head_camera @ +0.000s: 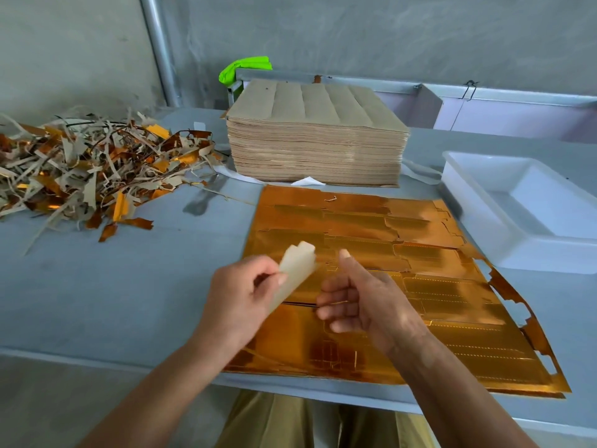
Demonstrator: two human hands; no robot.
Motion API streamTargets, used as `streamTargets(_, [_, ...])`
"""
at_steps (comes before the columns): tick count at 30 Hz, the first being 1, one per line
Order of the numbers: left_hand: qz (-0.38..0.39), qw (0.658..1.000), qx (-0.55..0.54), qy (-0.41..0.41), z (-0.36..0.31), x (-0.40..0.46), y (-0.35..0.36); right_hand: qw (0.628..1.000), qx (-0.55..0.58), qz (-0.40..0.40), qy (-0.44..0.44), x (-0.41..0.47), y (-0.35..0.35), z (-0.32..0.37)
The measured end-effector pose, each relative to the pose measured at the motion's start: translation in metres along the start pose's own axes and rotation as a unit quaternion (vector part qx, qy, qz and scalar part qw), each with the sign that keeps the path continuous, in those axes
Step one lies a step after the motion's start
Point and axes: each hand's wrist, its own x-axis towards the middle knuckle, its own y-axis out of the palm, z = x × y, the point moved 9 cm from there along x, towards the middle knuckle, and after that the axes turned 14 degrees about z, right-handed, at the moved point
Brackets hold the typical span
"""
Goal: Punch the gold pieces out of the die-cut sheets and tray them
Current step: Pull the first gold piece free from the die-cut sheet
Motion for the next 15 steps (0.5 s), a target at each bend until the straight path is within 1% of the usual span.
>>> streamTargets(1, [-0.008,0.997,-0.061,-0.046,0.015,0.001,-0.002,1.000,-0.004,0.001,0.007,0.000,-0.001,-0.003])
streamTargets(3, [-0.015,0.973,-0.196,-0.119,0.040,0.000,0.001,1.000,-0.010,0.006,0.014,-0.001,-0.001,-0.008])
streamTargets(4, [-0.018,0.959,-0.248,-0.135,0.047,-0.001,0.003,1.000,-0.011,0.008,0.014,0.000,0.000,-0.010])
streamTargets(6, [-0.016,0.944,-0.297,-0.145,0.052,-0.002,0.008,1.000,-0.007,0.013,0.014,0.000,0.002,-0.010])
streamTargets(9, [-0.003,0.935,-0.327,-0.137,0.052,-0.003,0.012,1.000,-0.009,0.022,0.010,0.003,0.006,-0.008])
streamTargets(11, [0.003,0.940,-0.323,-0.112,0.047,-0.002,0.012,1.000,-0.011,0.026,0.009,0.005,0.010,-0.007])
streamTargets(13, [0.014,0.965,-0.255,-0.066,0.035,-0.001,0.011,0.999,-0.008,0.033,0.022,0.006,0.013,-0.008])
streamTargets(14, [0.030,0.977,-0.208,-0.042,0.027,-0.001,0.013,0.999,-0.007,0.037,0.037,0.007,0.015,-0.009])
streamTargets(15, [0.061,0.982,-0.177,-0.022,0.018,-0.001,0.018,0.998,-0.005,0.041,0.054,0.007,0.016,-0.011])
